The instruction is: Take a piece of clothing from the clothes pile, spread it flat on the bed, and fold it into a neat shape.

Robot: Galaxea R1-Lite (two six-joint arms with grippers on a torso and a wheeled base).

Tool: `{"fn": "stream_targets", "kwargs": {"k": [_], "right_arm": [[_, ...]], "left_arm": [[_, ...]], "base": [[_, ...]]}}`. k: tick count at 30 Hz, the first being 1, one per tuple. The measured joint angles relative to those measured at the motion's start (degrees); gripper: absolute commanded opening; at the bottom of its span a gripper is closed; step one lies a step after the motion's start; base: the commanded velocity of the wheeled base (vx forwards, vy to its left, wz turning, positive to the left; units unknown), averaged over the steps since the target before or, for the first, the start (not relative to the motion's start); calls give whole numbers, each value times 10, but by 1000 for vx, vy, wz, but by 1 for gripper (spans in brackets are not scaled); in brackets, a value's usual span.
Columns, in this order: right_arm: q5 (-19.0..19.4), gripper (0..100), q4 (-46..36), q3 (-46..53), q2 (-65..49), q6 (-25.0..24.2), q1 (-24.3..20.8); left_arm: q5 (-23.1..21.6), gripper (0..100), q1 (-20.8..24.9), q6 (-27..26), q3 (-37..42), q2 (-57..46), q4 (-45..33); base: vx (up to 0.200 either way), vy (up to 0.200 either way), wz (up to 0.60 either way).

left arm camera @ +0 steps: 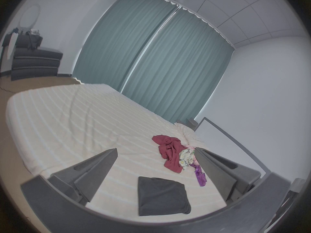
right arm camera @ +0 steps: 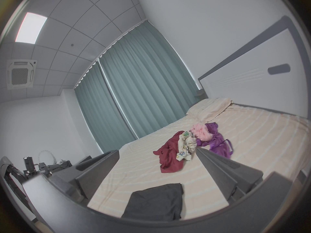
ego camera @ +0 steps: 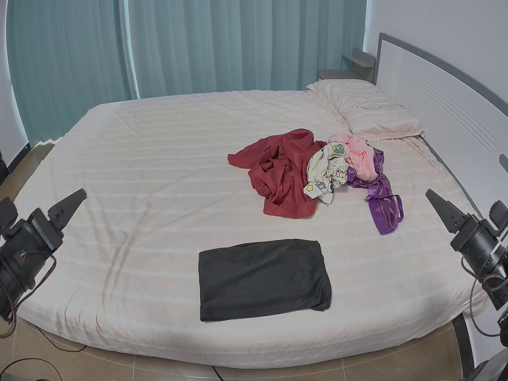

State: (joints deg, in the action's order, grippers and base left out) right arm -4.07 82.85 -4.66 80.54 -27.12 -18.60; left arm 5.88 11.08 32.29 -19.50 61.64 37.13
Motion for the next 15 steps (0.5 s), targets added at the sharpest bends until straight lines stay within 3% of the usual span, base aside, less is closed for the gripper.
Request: {"fn": "stream_targets", "kwargs": {"k": [15], "right_arm": [[-37,100,-442,35,-410,61,35]], "left_arm": [[43,100,-6,-83,79,-301,-218]], "base": [[0,0,0]]}}
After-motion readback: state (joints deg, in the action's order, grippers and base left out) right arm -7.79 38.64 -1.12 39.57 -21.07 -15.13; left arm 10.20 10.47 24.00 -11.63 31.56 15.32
